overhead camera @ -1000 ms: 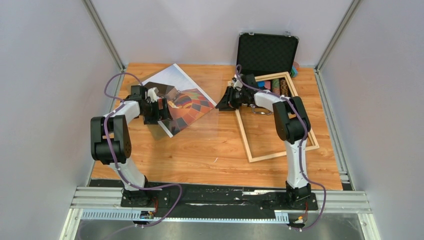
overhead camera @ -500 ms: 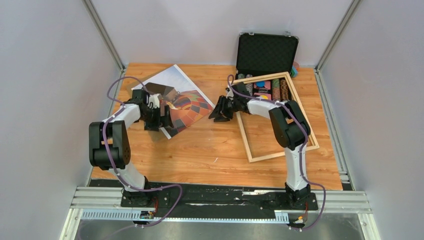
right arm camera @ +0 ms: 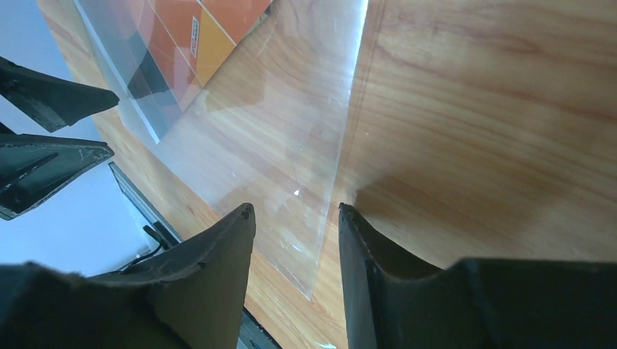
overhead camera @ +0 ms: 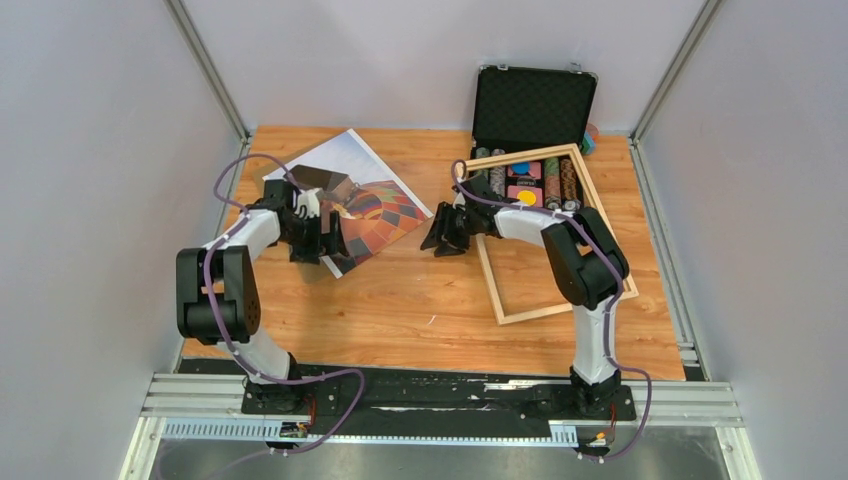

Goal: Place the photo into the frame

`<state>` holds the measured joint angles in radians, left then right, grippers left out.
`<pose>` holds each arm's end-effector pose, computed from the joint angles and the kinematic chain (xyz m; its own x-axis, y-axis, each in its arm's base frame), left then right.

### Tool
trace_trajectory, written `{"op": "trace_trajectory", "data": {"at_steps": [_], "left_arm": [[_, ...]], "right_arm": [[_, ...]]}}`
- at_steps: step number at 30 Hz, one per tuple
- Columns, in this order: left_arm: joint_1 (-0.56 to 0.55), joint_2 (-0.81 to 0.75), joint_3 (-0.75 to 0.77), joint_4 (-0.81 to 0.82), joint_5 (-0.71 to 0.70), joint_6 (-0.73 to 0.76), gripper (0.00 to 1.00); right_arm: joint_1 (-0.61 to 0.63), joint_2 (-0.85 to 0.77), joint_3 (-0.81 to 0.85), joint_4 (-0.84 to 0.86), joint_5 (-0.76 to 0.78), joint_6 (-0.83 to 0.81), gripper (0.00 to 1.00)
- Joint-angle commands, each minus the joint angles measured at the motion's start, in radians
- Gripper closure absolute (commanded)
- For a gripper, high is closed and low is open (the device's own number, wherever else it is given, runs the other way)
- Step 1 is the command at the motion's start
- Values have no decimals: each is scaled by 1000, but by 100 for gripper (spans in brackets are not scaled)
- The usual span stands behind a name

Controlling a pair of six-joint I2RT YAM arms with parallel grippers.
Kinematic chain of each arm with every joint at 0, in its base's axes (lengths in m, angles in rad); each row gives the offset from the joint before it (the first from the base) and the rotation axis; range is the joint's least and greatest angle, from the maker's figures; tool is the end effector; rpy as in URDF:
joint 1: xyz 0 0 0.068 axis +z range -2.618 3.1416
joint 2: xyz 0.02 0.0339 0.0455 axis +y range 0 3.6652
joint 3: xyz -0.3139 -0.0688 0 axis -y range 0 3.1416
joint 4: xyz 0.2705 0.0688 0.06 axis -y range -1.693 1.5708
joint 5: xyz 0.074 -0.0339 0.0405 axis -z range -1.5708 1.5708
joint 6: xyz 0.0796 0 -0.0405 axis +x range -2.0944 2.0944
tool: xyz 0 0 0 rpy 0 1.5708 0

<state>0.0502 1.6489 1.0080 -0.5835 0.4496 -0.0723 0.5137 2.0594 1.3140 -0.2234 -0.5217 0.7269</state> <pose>0.3480 -0.0172 0.1758 -0.9443 -0.1126 -0.3091 0.0340 0.9011 -0.4322 0.4053 0.2743 0.1334 -0.9829 0.1070 -0.1502 -0.0250 0.7298 0.6833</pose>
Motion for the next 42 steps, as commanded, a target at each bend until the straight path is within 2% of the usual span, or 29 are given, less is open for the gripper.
{"op": "trace_trajectory", "data": {"at_steps": [1,9,15,21,31,37,42], "left_arm": [[2,-89,-6,23,2,9,0],[4,-191,-13,101,-145,-1,0],[6,-102,34,85,-240,-2,0],[14,-9,40,88,-251,-9,0],[16,92,58,75,-196,-17,0],[24,123,51,43,-63,-21,0],[28,115,42,19,17,-3,0]], "right_arm": [[-4,-91,-26,6,59,-46,54],[-7,-128,-55,21,114,-66,45],[-7,-81,-32,24,114,-58,42],[-14,-23,-6,24,96,-55,41],[-15,50,5,43,19,-24,41],[-16,77,6,72,-40,-4,41],[-21,97,-13,161,-145,46,41]]}}
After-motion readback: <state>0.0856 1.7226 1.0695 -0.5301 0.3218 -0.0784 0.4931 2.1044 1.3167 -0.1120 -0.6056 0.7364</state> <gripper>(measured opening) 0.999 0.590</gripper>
